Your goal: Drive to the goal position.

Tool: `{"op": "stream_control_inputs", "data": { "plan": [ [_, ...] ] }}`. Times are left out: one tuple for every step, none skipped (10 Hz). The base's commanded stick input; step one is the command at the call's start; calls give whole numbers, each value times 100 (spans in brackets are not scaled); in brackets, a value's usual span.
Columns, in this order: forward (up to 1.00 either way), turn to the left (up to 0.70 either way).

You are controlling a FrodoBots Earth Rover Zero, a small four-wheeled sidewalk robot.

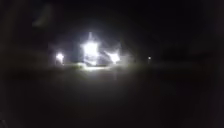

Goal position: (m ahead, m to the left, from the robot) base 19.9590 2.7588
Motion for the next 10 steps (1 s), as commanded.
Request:
{"op": "stream_control_inputs", "data": {
  "plan": [
    [70,0],
    [70,0],
    [70,0],
    [70,0],
    [70,0],
    [70,0],
    [70,0],
    [70,0],
    [70,0],
    [70,0]
  ]
}}
